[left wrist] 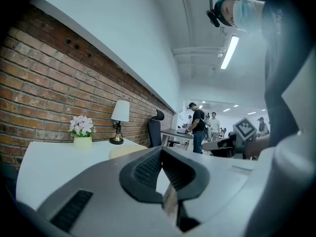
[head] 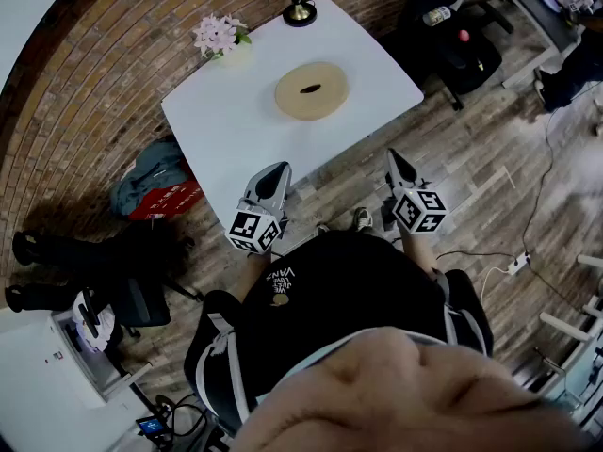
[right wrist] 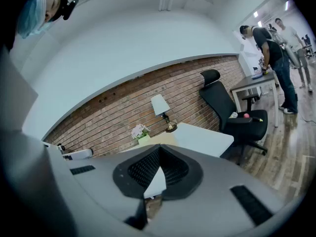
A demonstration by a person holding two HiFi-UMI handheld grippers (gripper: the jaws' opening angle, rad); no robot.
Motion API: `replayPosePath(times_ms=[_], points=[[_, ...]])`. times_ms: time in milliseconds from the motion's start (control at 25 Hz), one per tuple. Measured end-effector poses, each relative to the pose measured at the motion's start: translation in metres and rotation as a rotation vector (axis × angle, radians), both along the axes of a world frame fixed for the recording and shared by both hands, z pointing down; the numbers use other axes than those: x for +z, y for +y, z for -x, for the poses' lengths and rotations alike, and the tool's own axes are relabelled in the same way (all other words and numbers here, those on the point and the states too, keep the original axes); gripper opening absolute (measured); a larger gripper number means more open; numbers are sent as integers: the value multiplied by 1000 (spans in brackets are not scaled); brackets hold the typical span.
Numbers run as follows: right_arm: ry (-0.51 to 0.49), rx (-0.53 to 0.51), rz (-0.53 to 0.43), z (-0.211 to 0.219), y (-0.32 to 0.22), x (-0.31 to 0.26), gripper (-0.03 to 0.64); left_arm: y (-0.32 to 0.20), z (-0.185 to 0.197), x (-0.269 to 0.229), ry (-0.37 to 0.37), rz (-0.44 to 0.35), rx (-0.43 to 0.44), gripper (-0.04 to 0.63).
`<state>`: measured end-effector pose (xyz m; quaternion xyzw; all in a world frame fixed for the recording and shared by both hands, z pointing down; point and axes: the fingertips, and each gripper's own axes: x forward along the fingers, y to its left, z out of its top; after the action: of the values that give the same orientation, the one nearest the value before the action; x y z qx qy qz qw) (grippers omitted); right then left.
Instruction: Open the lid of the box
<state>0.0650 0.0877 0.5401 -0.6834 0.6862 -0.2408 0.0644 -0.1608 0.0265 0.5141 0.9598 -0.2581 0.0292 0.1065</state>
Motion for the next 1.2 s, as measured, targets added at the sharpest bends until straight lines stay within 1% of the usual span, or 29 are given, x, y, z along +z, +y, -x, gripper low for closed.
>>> replayPosePath(times_ms=[360, 680, 1000, 1200], points=[[-12, -51, -23, -14, -3, -3, 3, 0, -23, 1, 8, 2, -23, 11], [-34, -84, -17, -43, -9, 3, 3, -4, -53, 3, 5, 0, -55, 9], [-31, -147, 2, -77, -12, 10, 3, -3, -89, 11, 10, 0, -99, 11], [-32, -161, -4, -87, -18, 10, 3, 0, -98, 14, 8, 12, -109, 10]])
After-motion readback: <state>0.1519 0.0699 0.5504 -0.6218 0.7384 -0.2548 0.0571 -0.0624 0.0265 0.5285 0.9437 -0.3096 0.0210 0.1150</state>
